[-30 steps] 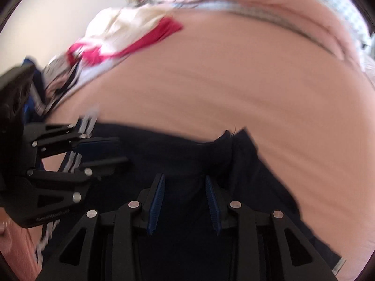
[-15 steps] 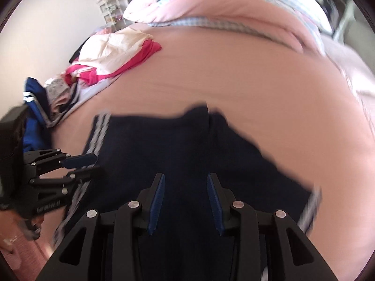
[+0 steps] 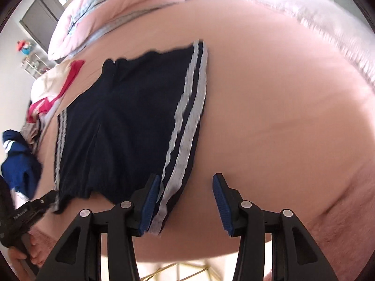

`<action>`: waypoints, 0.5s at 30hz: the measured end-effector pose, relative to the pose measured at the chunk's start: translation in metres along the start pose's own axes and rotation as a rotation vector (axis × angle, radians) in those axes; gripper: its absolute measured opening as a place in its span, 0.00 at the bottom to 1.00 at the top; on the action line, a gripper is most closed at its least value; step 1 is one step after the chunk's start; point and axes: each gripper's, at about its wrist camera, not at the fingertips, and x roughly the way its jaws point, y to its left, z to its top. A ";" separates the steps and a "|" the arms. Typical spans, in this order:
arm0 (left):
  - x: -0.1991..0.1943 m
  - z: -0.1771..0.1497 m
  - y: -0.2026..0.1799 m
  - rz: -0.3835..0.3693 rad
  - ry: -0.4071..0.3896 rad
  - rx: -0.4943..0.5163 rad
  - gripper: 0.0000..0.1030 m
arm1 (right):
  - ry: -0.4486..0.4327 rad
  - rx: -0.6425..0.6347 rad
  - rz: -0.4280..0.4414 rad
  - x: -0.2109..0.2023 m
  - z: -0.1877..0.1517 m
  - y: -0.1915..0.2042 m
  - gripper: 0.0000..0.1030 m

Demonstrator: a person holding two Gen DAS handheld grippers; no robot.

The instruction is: Fold clothes

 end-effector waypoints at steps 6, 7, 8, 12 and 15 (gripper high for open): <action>0.005 -0.011 -0.005 -0.053 0.009 0.010 0.24 | 0.029 -0.028 0.147 0.002 0.000 0.014 0.35; 0.007 -0.013 -0.006 -0.049 -0.001 0.021 0.24 | 0.031 -0.030 0.158 0.005 -0.001 0.018 0.30; 0.008 -0.014 -0.006 -0.042 -0.012 0.029 0.18 | 0.029 -0.045 0.148 0.008 -0.002 0.020 0.19; -0.004 -0.011 -0.015 -0.003 -0.078 0.083 0.09 | 0.012 -0.080 0.096 0.008 -0.003 0.020 0.10; -0.023 -0.009 -0.024 0.012 -0.102 0.134 0.09 | -0.038 -0.107 0.079 -0.011 0.002 0.024 0.10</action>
